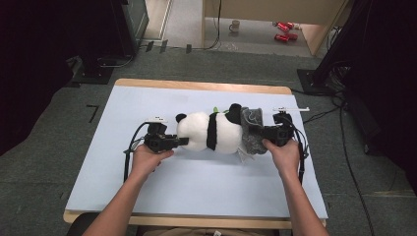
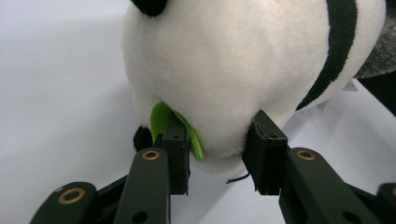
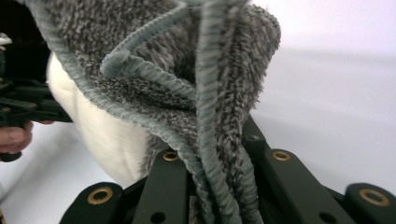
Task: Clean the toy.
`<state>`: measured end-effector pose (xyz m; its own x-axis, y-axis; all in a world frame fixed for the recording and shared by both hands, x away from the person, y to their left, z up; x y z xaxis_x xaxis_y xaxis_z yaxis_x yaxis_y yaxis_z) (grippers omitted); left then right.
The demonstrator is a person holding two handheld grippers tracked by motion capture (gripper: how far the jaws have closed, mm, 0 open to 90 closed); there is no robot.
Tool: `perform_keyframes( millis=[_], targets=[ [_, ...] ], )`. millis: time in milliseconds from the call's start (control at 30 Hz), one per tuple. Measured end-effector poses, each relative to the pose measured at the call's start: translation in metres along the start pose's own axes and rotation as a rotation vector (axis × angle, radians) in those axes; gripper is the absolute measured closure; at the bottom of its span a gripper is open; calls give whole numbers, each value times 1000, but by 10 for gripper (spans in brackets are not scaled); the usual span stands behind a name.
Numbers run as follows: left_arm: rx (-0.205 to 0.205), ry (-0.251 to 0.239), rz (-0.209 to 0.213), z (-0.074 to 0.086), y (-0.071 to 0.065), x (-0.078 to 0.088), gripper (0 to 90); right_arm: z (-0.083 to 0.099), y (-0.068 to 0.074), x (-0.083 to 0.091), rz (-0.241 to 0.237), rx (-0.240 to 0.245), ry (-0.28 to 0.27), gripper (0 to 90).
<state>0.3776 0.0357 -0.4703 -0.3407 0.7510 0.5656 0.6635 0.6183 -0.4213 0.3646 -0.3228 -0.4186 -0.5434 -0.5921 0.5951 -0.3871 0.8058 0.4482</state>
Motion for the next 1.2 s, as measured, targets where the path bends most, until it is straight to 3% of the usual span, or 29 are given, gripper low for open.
perform_keyframes(
  millis=[267,333,433,533,733,900,1200],
  targets=[
    [-25,-10,-20,0,-1,2,584,-14,35,17,-59,70,-44,781],
    [-32,-20,-19,-1,-1,3,549,-14,44,15,-81,88,-36,776],
    [-56,-34,-17,0,-1,4,479,-11,52,5,-100,109,18,775],
    [-95,-40,-32,1,0,6,428,-6,49,-6,-94,108,51,772],
    [-133,-70,-27,4,2,9,390,-10,42,-11,-71,115,28,764],
    [-131,-83,-23,6,7,11,374,-13,41,-15,-62,124,10,761],
    [-151,-46,-12,11,17,-1,369,-22,35,-22,-60,115,-23,751]
  ],
)
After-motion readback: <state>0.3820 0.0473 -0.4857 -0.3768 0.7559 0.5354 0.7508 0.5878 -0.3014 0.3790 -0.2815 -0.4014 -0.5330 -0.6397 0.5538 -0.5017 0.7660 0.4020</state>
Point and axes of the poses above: each handheld gripper's, and its own axes: x roughly backward along the jaws, z roughly out of its underside, y roughly to its left, the point moved 3 cm from there along -x, roughly forward along the jaws
